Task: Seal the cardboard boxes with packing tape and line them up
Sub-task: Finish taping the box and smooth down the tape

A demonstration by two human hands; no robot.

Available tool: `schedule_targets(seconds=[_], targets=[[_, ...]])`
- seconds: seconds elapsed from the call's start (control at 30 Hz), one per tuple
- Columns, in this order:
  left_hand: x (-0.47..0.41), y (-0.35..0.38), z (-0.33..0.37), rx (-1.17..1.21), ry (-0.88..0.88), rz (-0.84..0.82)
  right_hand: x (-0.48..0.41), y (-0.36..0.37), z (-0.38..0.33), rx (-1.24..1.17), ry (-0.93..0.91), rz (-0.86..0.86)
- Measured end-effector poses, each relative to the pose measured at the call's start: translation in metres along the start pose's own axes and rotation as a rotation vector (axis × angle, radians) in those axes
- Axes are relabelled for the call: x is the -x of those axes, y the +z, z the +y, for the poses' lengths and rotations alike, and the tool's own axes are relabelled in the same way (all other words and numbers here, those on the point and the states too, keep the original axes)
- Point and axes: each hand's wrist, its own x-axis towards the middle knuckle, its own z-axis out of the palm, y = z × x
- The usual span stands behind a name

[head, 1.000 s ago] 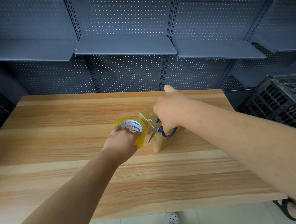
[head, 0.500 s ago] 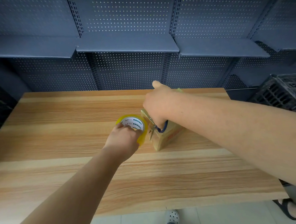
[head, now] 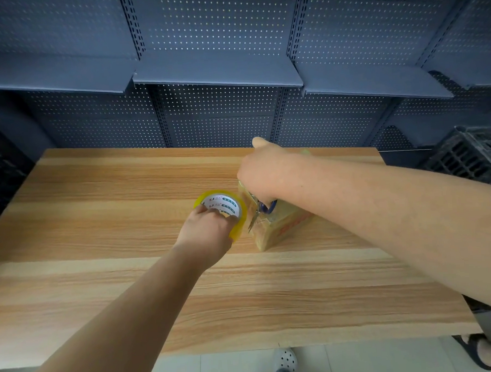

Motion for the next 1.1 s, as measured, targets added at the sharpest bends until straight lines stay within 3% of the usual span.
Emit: schedule_targets(seconds=[0.2,0.37,0.53,1.1], targets=[[-0.002,0.0,-0.002,-0.005,0.0,0.008,-0.001,0.0,-0.007,0.108,-0.012,0.012],[-0.001,0.002,-0.008,0.004,0.0,0.001,0.001,0.006,-0.006,0.141,0.05,-0.107],[0.001,0.004,-0.016,0.018,-0.029,0.013,0.011,0.011,0.005,0.021,0.078,-0.129],[0.005,0.02,-0.044,0.12,-0.087,0.057,0.037,0.073,-0.006,-0.078,0.099,0.61]])
